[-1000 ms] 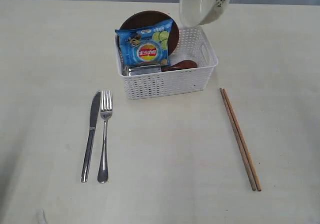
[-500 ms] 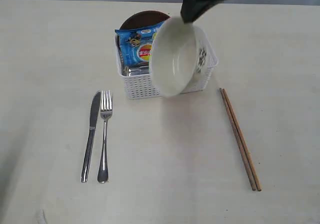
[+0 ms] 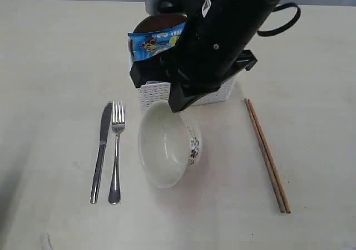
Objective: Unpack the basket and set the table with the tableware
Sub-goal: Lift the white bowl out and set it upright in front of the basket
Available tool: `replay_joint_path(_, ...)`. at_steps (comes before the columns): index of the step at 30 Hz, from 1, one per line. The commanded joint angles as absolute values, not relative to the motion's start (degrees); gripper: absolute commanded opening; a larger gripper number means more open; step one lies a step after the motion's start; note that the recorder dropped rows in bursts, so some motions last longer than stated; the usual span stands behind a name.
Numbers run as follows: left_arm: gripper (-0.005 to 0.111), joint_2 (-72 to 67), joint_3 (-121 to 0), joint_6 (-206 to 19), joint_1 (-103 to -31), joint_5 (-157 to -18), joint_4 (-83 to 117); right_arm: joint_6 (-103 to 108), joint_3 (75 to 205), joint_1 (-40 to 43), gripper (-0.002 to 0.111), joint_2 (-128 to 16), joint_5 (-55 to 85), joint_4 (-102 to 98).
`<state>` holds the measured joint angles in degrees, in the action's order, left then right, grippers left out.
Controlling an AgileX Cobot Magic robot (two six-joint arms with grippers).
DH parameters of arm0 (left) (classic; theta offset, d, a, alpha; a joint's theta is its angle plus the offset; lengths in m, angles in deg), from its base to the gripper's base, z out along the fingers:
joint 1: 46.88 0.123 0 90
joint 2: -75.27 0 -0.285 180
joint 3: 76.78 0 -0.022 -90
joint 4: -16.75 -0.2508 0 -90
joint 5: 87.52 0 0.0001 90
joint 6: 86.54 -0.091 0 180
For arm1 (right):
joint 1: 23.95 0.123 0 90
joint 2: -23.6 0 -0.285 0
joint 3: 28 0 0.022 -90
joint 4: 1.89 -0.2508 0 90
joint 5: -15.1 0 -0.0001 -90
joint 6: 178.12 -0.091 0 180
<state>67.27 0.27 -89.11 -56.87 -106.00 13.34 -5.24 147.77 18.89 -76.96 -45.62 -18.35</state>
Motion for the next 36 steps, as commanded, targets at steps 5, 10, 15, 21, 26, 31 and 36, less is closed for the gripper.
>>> replay_joint_path(5,0.000,67.5,0.4,-89.1,-56.7,-106.0,13.8,-2.8,142.1,19.0,0.000,-79.4,-36.2,-22.0)
replay_joint_path(10,0.000,67.5,0.4,-89.1,-56.7,-106.0,13.8,-2.8,142.0,18.8,0.000,-82.1,-34.6,-21.1)
replay_joint_path(15,0.000,67.5,0.4,-89.1,-56.7,-106.0,13.8,-2.8,142.0,16.8,0.000,-83.6,-34.6,-20.2)
replay_joint_path(21,0.000,67.5,0.4,-89.1,-56.7,-106.0,13.8,-2.8,142.0,13.5,0.000,-83.6,-34.9,-17.8)
replay_joint_path(26,0.000,67.5,0.4,-89.1,-56.7,-106.0,13.8,-3.1,142.0,12.1,0.000,-84.6,-35.1,-16.3)
replay_joint_path(31,0.000,67.5,0.4,-89.1,-56.7,-106.0,13.8,-2.6,142.0,12.1,0.000,-87.1,-38.2,-14.1)
replay_joint_path(36,0.000,67.5,0.4,-89.1,-56.7,-106.0,13.8,-2.8,142.0,12.1,0.000,-88.3,-39.6,-10.5)
